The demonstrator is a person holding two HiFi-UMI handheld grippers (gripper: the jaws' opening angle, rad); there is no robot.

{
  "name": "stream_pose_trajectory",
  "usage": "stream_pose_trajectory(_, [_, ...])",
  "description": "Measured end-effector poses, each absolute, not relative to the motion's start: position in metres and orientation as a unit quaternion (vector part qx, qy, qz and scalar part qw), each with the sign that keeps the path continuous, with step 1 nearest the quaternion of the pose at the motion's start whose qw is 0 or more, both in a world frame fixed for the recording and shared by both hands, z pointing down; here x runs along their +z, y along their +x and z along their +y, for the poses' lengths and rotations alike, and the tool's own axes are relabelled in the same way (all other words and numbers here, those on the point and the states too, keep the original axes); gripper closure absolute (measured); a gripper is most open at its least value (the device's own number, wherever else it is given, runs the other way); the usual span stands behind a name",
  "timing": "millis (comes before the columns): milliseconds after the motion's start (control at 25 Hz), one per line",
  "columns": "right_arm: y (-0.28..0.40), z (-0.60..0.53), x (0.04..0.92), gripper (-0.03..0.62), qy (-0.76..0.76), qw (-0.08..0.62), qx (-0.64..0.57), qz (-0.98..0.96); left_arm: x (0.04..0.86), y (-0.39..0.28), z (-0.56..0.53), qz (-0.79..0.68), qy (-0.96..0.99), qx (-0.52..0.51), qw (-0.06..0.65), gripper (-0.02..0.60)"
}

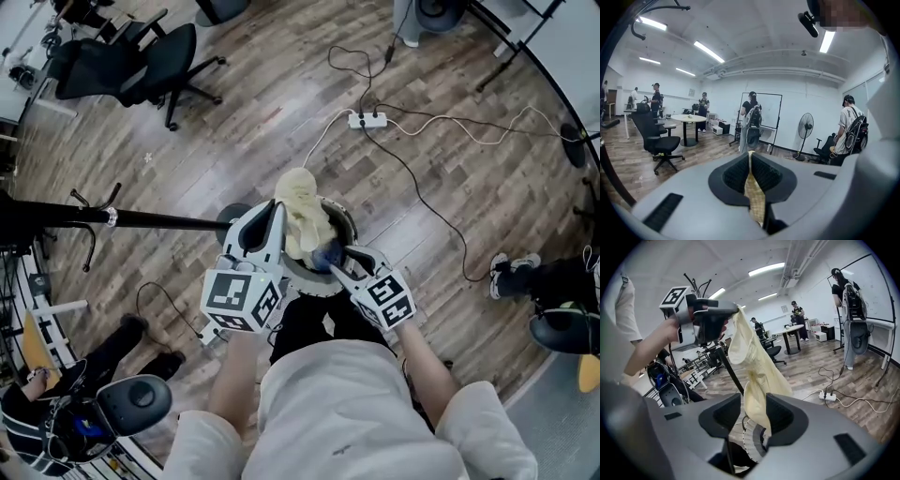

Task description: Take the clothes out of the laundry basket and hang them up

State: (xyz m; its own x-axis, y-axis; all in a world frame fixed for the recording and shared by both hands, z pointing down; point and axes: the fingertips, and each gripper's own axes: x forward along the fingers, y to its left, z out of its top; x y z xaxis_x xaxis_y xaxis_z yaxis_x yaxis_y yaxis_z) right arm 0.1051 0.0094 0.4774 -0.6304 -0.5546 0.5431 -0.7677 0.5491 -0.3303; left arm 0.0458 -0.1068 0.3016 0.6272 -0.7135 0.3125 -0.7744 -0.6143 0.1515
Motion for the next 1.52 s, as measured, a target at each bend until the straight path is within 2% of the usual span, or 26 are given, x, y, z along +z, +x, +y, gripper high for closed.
stream_pose_trajectory(400, [0.073, 0.014, 0.453, 0.430, 0.353, 0.178, 0.226, -0.890, 0.219, 0.056, -0.107, -0.414, 0.905, 0.068, 0.064, 0.549])
stream_pose_trajectory(840, [0.043, -0.006, 0.443, 0.402, 0.351, 0.195, 0.195, -0.895, 0.128, 0.061, -0.129, -0.411, 0.910, 0.058, -0.004, 0.549])
stream_pose_trajectory(1120, [0.038, 0.005, 0.480, 0.381, 0.355, 0.228, 0.171, -0.890, 0.099, 0.071, -0.108, -0.421, 0.904, 0.063, -0.048, 0.549])
stream_pose_trajectory(1520, [0.014, -0.049, 0.508, 0.368, 0.371, 0.266, 0.176, -0.872, 0.052, 0.048, -0.133, -0.440, 0.894, 0.055, -0.065, 0.549])
